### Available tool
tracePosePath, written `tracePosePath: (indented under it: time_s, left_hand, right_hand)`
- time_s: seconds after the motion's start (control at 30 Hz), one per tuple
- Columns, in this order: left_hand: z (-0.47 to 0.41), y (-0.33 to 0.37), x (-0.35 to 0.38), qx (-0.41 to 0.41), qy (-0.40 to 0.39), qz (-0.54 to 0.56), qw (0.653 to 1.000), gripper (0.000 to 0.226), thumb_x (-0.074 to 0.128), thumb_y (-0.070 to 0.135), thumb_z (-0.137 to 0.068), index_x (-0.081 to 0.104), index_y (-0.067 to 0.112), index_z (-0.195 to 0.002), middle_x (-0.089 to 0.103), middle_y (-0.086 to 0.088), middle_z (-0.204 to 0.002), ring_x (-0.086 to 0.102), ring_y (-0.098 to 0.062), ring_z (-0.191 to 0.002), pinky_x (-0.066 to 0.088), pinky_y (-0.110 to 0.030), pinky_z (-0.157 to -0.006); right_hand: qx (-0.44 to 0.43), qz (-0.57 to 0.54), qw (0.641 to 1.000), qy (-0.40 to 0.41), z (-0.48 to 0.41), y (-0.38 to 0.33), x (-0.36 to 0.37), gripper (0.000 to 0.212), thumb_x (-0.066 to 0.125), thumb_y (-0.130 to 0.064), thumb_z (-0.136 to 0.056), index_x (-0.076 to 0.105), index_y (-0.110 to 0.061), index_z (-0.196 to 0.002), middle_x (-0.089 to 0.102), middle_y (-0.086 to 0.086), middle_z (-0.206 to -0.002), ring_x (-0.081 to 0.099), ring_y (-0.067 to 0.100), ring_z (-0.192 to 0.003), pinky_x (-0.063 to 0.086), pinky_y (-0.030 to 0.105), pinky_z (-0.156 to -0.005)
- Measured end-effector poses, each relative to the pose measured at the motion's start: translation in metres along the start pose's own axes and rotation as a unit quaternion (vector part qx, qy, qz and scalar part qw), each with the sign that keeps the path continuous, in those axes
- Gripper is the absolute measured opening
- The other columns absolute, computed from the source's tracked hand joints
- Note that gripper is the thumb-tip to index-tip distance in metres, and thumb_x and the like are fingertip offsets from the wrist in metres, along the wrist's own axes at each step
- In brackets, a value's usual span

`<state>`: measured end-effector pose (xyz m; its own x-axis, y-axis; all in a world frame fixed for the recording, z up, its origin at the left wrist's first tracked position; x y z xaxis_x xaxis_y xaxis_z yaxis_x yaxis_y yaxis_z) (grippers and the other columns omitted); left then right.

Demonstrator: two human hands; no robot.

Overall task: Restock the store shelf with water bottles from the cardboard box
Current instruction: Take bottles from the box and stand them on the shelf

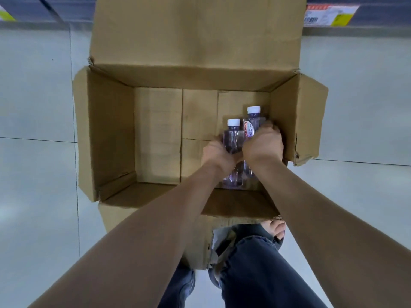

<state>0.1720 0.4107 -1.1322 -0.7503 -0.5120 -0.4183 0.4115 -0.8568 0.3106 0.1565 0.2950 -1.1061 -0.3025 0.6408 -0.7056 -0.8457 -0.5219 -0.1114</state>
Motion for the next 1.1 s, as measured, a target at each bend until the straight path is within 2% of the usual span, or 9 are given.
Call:
tracePosePath:
  time_s: [0.1, 0.23, 0.37, 0.47, 0.53, 0.6, 0.7, 0.87, 1.1]
  left_hand:
    - [-0.003, -0.010, -0.014, 0.001, 0.029, 0.033, 0.999, 0.036, 0.086, 0.047, -0.081, 0.062, 0.021, -0.087, 0.074, -0.001, -0.096, 0.065, -0.012, -0.072, 0.051, -0.026, -0.058]
    - [-0.010, -0.023, -0.045, 0.027, 0.043, 0.106, 0.993, 0.051, 0.092, 0.037, -0.074, 0.061, 0.026, -0.113, 0.076, 0.009, -0.094, 0.073, -0.011, -0.085, 0.061, -0.029, -0.082]
    - [0.001, -0.030, -0.077, 0.038, 0.020, 0.169, 0.985, 0.045, 0.091, 0.021, -0.079, 0.062, 0.028, -0.114, 0.073, 0.018, -0.083, 0.072, -0.004, -0.075, 0.061, -0.019, -0.076]
    - [0.030, -0.023, -0.101, 0.053, 0.016, 0.187, 0.981, 0.060, 0.093, 0.023, -0.078, 0.062, 0.020, -0.130, 0.078, 0.012, -0.092, 0.077, -0.006, -0.081, 0.065, -0.028, -0.083]
    - [0.059, -0.011, -0.122, 0.057, 0.019, 0.201, 0.978, 0.058, 0.092, 0.019, -0.079, 0.062, 0.021, -0.129, 0.077, 0.012, -0.091, 0.076, 0.000, -0.072, 0.064, -0.023, -0.071]
    - [0.092, 0.007, -0.148, 0.070, 0.026, 0.205, 0.976, 0.054, 0.093, 0.021, -0.078, 0.064, 0.027, -0.123, 0.078, 0.012, -0.093, 0.077, -0.001, -0.076, 0.065, -0.026, -0.078]
    - [0.153, 0.035, -0.198, 0.107, 0.048, 0.191, 0.975, 0.054, 0.093, 0.031, -0.073, 0.068, 0.031, -0.121, 0.081, 0.011, -0.097, 0.079, -0.006, -0.088, 0.063, -0.036, -0.092]
    - [0.276, 0.086, -0.297, 0.183, 0.084, 0.187, 0.962, 0.057, 0.094, 0.024, -0.076, 0.065, 0.029, -0.125, 0.080, 0.014, -0.100, 0.077, -0.003, -0.094, 0.062, -0.031, -0.092]
    - [0.474, 0.135, -0.431, 0.284, 0.121, 0.187, 0.932, 0.047, 0.087, 0.018, -0.081, 0.063, 0.023, -0.121, 0.078, 0.004, -0.106, 0.075, -0.004, -0.092, 0.061, -0.030, -0.092]
  right_hand:
    - [-0.026, -0.009, 0.999, -0.026, -0.005, 0.000, 0.009, 0.058, 0.065, -0.027, -0.098, 0.036, -0.005, -0.143, 0.044, 0.017, -0.142, 0.049, 0.031, -0.130, 0.047, 0.038, -0.097]
    - [-0.007, -0.044, 0.997, -0.058, -0.007, 0.005, 0.016, 0.068, 0.077, -0.037, -0.089, 0.040, -0.006, -0.137, 0.058, 0.017, -0.130, 0.060, 0.034, -0.118, 0.050, 0.037, -0.085]
    - [-0.015, -0.112, 0.991, -0.067, 0.005, 0.002, 0.012, 0.064, 0.079, -0.042, -0.085, 0.049, -0.010, -0.132, 0.066, 0.011, -0.123, 0.066, 0.029, -0.108, 0.054, 0.035, -0.081]
    - [-0.025, -0.193, 0.977, -0.087, 0.038, -0.008, -0.010, 0.061, 0.082, -0.035, -0.084, 0.050, -0.015, -0.132, 0.068, 0.004, -0.117, 0.064, 0.016, -0.090, 0.051, 0.024, -0.066]
    - [-0.043, -0.216, 0.971, -0.090, 0.067, -0.021, -0.041, 0.056, 0.082, -0.035, -0.084, 0.049, -0.018, -0.125, 0.065, -0.002, -0.103, 0.060, 0.006, -0.074, 0.044, 0.015, -0.053]
    - [-0.051, -0.240, 0.966, -0.085, 0.099, -0.038, -0.082, 0.053, 0.083, -0.033, -0.083, 0.047, -0.020, -0.119, 0.058, -0.009, -0.091, 0.054, -0.001, -0.068, 0.038, 0.008, -0.046]
    - [-0.068, -0.269, 0.959, -0.062, 0.148, -0.061, -0.148, 0.052, 0.083, -0.026, -0.080, 0.050, -0.017, -0.118, 0.061, -0.008, -0.089, 0.065, 0.013, -0.082, 0.041, 0.012, -0.053]
    - [-0.132, -0.262, 0.956, -0.010, 0.253, -0.098, -0.271, 0.058, 0.083, -0.030, -0.081, 0.048, -0.017, -0.125, 0.061, -0.008, -0.096, 0.060, 0.012, -0.081, 0.040, 0.013, -0.058]
    - [-0.191, -0.296, 0.935, 0.044, 0.432, -0.146, -0.429, 0.050, 0.086, -0.016, -0.076, 0.058, -0.014, -0.116, 0.070, -0.003, -0.102, 0.067, 0.014, -0.086, 0.057, 0.027, -0.078]
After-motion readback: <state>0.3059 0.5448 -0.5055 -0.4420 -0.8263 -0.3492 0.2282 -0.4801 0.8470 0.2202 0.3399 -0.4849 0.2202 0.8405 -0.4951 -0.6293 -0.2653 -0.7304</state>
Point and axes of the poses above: each hand's wrist, its own z-axis away from the middle knuckle, its own x-axis out of the palm, y = z × x, the point moved 2 cm from there along -z, towards the middle knuckle
